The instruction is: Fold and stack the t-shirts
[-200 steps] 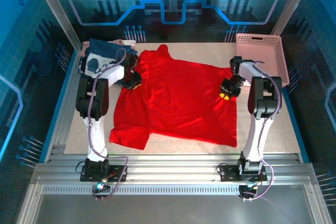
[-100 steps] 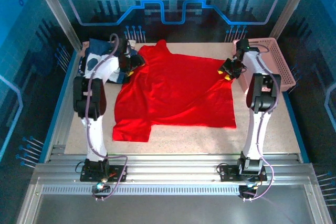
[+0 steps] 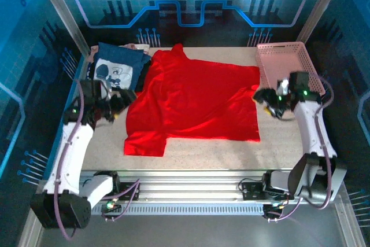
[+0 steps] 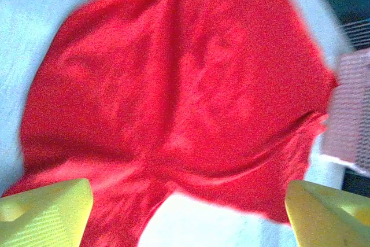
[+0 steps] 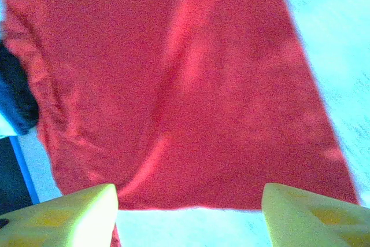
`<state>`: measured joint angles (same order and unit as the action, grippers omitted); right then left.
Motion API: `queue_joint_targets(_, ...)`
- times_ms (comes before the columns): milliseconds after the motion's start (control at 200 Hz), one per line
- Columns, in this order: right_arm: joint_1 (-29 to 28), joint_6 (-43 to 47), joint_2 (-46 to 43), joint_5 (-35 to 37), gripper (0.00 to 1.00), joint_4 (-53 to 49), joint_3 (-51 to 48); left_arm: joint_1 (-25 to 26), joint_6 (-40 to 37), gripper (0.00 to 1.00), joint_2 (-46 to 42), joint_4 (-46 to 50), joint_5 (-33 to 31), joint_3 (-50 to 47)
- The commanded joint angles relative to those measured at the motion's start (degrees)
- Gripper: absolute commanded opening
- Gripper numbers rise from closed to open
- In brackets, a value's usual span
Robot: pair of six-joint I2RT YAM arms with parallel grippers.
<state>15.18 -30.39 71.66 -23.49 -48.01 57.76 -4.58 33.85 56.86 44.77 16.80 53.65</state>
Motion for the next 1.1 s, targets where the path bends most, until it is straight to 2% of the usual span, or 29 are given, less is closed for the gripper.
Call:
queue_joint_targets(0, 6.9, 3.7, -1.0, -5.2, 0.66, -2.3, -10.4, -1.6, 3.3, 0.84, -3.6, 9.6, 0.3, -8.8)
queue_joint_targets(165, 9.2, 8.3, 2.0, -6.3, 0.65, 0.2, -14.9, -1.1, 6.5, 0.77, -6.4, 14.4, -4.7, -11.0)
queue_joint_targets(390, 9.8, 6.5, 6.6, -6.4, 0.63, 0.7, -10.4, -1.0, 7.6, 0.61, 1.9, 14.2, -8.0, -11.8)
queue_joint_targets(690, 9.8, 4.1, 8.1, -6.0, 0.63, 2.5, -9.8, 0.0, 10.5, 0.48, 4.0, 15.5, -14.1, -11.7)
queue_joint_targets(850, 9.8, 3.1, 9.2, -7.4, 0.63, 4.0, -9.8, 1.7, 14.9, 0.47, 5.1, 14.6, -14.2, -13.5)
queue_joint_targets(1000, 9.8, 3.8, 9.9, -8.0, 0.63, 4.2, -9.6, 2.2, 19.9, 0.47, 2.2, 11.8, -13.0, -20.3)
queue_joint_targets(1095, 9.9, 4.2, 10.3, -8.1, 0.63, 4.1, -9.3, 3.0, 21.4, 0.45, 1.5, 10.1, -13.6, -20.9)
